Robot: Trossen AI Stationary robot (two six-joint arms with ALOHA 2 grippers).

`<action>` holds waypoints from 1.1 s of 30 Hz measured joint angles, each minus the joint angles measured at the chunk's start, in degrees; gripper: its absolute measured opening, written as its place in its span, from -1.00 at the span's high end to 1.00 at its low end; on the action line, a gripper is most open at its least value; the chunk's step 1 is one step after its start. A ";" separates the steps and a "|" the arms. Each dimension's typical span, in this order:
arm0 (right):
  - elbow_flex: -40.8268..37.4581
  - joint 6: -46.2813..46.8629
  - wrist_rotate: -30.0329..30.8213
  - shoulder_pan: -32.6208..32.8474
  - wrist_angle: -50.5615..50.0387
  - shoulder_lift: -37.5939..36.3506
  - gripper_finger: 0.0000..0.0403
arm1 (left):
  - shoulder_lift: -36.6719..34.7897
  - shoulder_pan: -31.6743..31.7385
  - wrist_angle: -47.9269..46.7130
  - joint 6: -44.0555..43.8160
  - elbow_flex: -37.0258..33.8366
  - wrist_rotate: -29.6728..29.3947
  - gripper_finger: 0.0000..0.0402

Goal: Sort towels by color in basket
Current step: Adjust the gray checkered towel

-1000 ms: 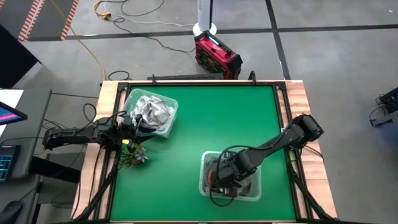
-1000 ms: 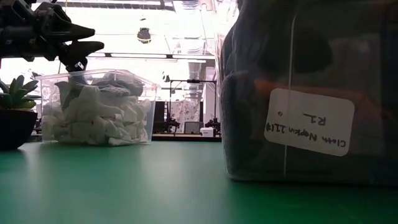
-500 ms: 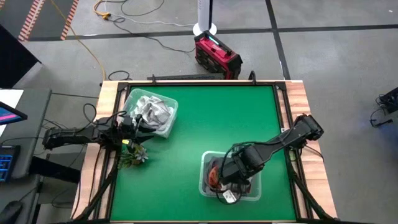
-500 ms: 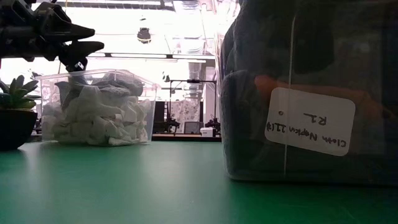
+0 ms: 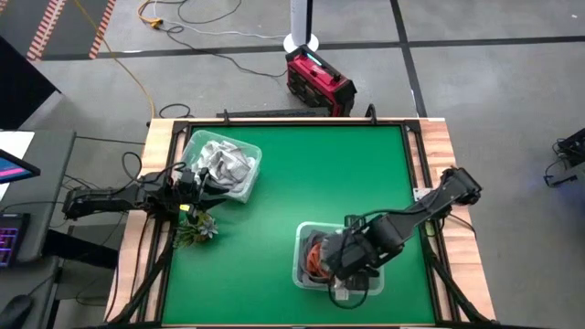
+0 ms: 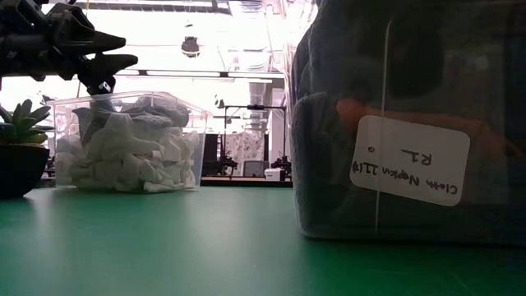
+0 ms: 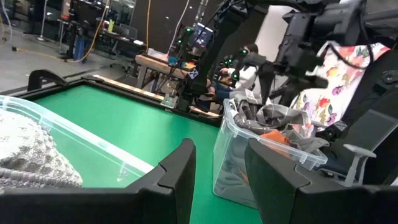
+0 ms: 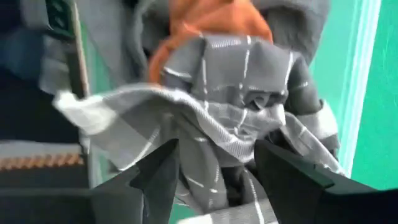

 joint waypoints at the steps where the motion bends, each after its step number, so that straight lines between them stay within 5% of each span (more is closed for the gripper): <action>1: 0.00 0.77 0.14 -0.01 0.40 -0.57 -0.24 | 0.00 0.00 0.05 0.00 0.00 0.00 0.36; 7: 0.00 9.38 9.65 -0.01 -7.35 -5.20 -0.23 | 0.00 0.00 0.19 -0.16 -0.02 -0.01 0.36; 15: 0.02 5.34 6.09 3.32 -10.49 -9.45 -0.22 | 0.00 0.02 0.28 -0.57 -0.02 0.00 0.36; 25: -0.36 -7.22 3.26 7.96 -1.59 2.09 0.09 | 0.01 0.02 0.26 -0.38 -0.02 -0.01 0.36; 33: -0.38 -8.23 7.57 2.53 1.53 5.51 0.40 | 0.02 0.02 0.54 -1.07 -0.02 -0.02 0.36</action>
